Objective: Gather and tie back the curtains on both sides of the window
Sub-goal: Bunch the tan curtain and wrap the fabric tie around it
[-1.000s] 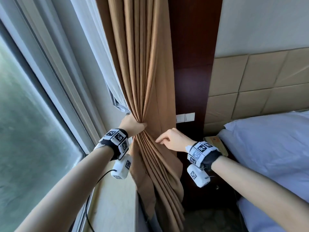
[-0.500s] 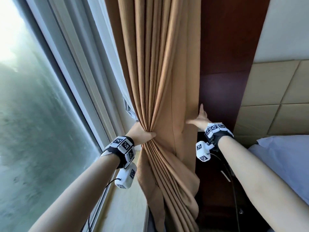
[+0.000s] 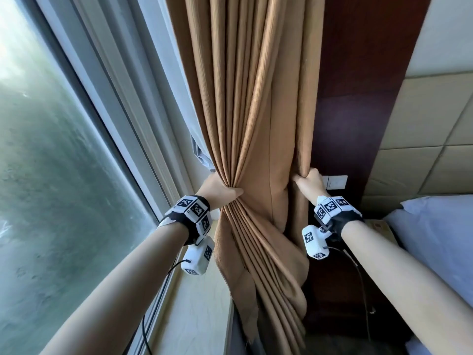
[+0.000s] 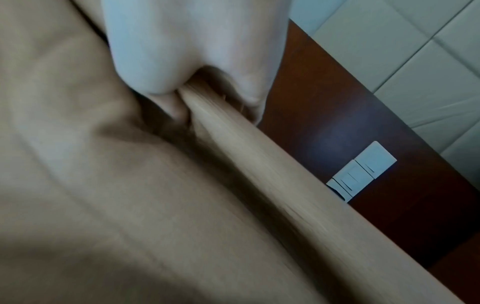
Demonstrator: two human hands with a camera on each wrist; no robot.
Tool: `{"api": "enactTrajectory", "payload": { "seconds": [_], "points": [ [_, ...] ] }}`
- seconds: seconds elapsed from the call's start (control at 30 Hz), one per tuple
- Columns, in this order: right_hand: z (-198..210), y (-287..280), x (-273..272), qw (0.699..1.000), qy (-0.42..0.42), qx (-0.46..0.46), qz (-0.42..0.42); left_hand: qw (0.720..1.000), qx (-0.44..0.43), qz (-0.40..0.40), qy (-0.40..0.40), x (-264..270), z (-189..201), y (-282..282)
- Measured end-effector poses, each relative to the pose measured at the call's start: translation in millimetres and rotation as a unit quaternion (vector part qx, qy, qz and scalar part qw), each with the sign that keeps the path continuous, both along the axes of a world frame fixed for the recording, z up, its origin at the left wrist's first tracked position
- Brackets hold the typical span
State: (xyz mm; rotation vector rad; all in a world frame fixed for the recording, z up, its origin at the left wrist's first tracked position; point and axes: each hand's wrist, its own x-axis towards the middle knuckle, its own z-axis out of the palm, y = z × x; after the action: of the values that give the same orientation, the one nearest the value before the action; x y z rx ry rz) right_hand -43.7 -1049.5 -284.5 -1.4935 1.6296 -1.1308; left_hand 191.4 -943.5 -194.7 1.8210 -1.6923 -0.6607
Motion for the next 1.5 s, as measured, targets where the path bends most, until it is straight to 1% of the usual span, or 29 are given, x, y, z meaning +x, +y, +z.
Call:
{"api": "enactTrajectory", "payload": {
  "seconds": [0.07, 0.1, 0.17, 0.2, 0.27, 0.3, 0.33, 0.37, 0.4, 0.43, 0.47, 0.5, 0.53, 0.57, 0.63, 0.7, 0.77, 0.83, 0.9, 1.0, 1.07, 1.13, 1.33, 1.43, 1.5],
  "points": [
    [-5.3, 15.0, -2.8, 0.996, -0.001, -0.091, -0.014, 1.000, 0.000, -0.001, -0.001, -2.1, 0.1, 0.4],
    [-3.0, 23.5, -4.8, 0.989, -0.009, -0.144, -0.025, 1.000, 0.001, -0.003, -0.002, -4.2, 0.1, 1.1],
    [4.2, 35.4, -4.7, 0.974, -0.021, -0.220, -0.042, 1.000, 0.005, -0.002, -0.001, -6.0, 0.1, 2.4],
    [6.2, 40.2, -4.5, 0.966, -0.011, -0.255, -0.042, 1.000, 0.005, 0.000, 0.001, -6.9, 0.7, 4.1],
    [3.0, 44.9, -1.8, 0.952, 0.047, -0.300, -0.040, 1.000, 0.000, 0.004, 0.005, -7.3, 1.4, 6.9],
    [0.9, 45.7, -0.6, 0.953, 0.072, -0.289, -0.052, 1.000, -0.001, 0.004, 0.007, -7.5, 2.0, 7.9],
    [1.4, 45.3, 0.7, 0.961, 0.081, -0.257, -0.062, 1.000, -0.001, 0.002, 0.006, -7.8, 2.5, 8.9],
    [5.4, 47.9, 2.9, 0.977, 0.069, -0.196, -0.058, 1.000, 0.000, -0.001, 0.003, -8.4, 2.9, 10.2],
    [10.8, 51.7, 5.2, 0.991, 0.031, -0.125, -0.030, 1.000, 0.004, -0.004, 0.000, -8.9, 3.1, 11.2],
    [19.3, 56.2, 6.5, 0.998, -0.026, -0.054, 0.019, 1.000, 0.009, -0.006, 0.000, -9.6, 3.9, 12.2],
    [25.5, 58.1, 7.9, 0.993, -0.090, 0.005, 0.072, 1.000, 0.014, -0.006, -0.001, -10.2, 4.4, 12.9],
    [31.5, 60.5, 9.2, 0.985, -0.126, 0.045, 0.110, 1.000, 0.019, -0.006, -0.003, -10.6, 4.9, 13.6],
    [36.5, 62.8, 10.4, 0.979, -0.136, 0.064, 0.139, 1.000, 0.021, -0.005, -0.005, -10.9, 5.0, 14.4],
    [36.9, 61.3, 11.0, 0.983, -0.099, 0.052, 0.143, 1.000, 0.022, -0.003, -0.008, -10.5, 4.8, 14.9],
    [33.3, 54.0, 6.7, 0.997, 0.001, -0.006, 0.079, 1.000, 0.019, -0.001, -0.009, -9.2, 5.2, 16.3],
    [29.4, 58.1, 0.8, 0.998, 0.031, -0.045, 0.039, 1.000, 0.016, 0.004, -0.007, -8.0, 4.6, 16.2],
    [23.6, 76.2, -2.7, 0.991, 0.065, -0.112, 0.023, 1.000, 0.012, 0.009, -0.010, -9.3, 3.7, 15.2],
    [16.5, 100.5, -1.8, 0.974, 0.131, -0.183, -0.012, 1.000, 0.011, 0.017, -0.010, -12.1, 3.1, 14.8],
    [10.0, 123.5, 2.8, 0.953, 0.187, -0.237, -0.028, 1.000, 0.010, 0.019, -0.011, -16.1, 2.8, 15.1],
    [10.7, 148.9, 13.8, 0.916, 0.243, -0.318, -0.013, 1.000, 0.014, 0.014, -0.015, -22.5, 3.5, 16.6],
    [12.4, 160.7, 26.8, 0.893, 0.287, -0.348, -0.003, 1.000, 0.018, 0.008, -0.014, -26.8, 3.9, 18.6],
    [15.4, 168.1, 39.3, 0.888, 0.302, -0.347, 0.012, 1.000, 0.024, -0.010, -0.011, -30.5, 4.4, 21.1],
    [15.0, 163.0, 51.3, 0.911, 0.309, -0.266, 0.060, 0.992, 0.074, -0.090, 0.055, -34.3, 12.0, 33.4],
    [20.7, 162.4, 52.3, 0.925, 0.282, -0.239, 0.084, 0.983, 0.110, -0.120, 0.082, -39.3, 20.5, 42.1],
    [24.4, 161.3, 53.4, 0.933, 0.255, -0.228, 0.110, 0.982, 0.115, -0.130, 0.074, -41.2, 20.4, 42.7]
  ]
}}
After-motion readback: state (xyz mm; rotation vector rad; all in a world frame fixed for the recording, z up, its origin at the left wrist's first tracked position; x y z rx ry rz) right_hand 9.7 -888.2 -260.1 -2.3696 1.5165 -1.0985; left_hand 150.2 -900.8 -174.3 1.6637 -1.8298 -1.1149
